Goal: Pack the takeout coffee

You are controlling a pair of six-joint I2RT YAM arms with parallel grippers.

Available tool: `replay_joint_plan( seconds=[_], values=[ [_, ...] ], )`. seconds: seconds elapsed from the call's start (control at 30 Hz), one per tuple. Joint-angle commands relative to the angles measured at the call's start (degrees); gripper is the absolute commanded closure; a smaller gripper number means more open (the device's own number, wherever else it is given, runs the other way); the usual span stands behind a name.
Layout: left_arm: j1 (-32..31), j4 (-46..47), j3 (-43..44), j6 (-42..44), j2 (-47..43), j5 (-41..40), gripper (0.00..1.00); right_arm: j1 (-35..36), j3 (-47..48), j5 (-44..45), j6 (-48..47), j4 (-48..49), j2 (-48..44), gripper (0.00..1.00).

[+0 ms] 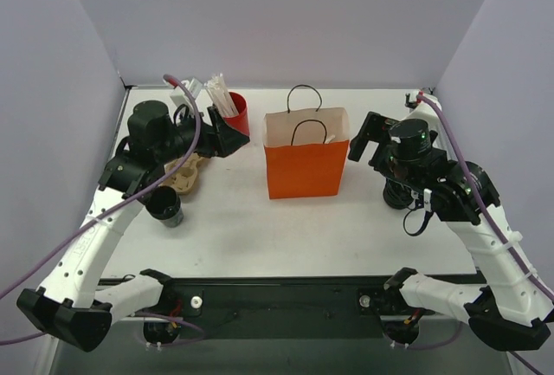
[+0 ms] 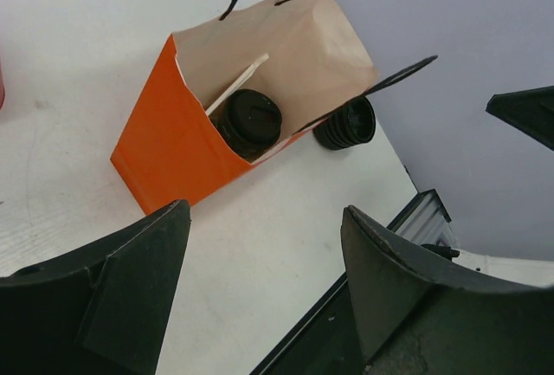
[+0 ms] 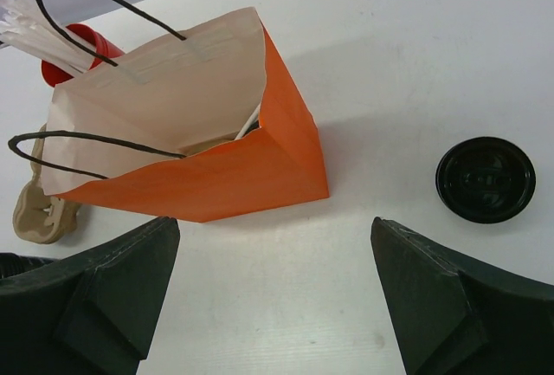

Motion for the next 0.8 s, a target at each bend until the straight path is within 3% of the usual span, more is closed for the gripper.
replay_joint_plan(
  seconds=[0.0, 0.33, 0.77],
  values=[
    [-0.8, 7.4, -4.1, -2.2, -4.7, 1.8, 0.2, -0.3, -1.7, 2.5, 6.0, -2.1, -1.9, 0.0],
    [-1.6, 11.4, -6.7, -2.9, -7.1, 0.7, 0.2, -0.4, -2.0, -2.3, 6.4, -1.3, -1.5, 0.0],
    [-2.5, 9.9, -5.1, -1.8, -6.1, -0.6, 0.2, -0.4, -3.9, -2.1, 6.5, 0.3, -3.9, 0.0]
  ],
)
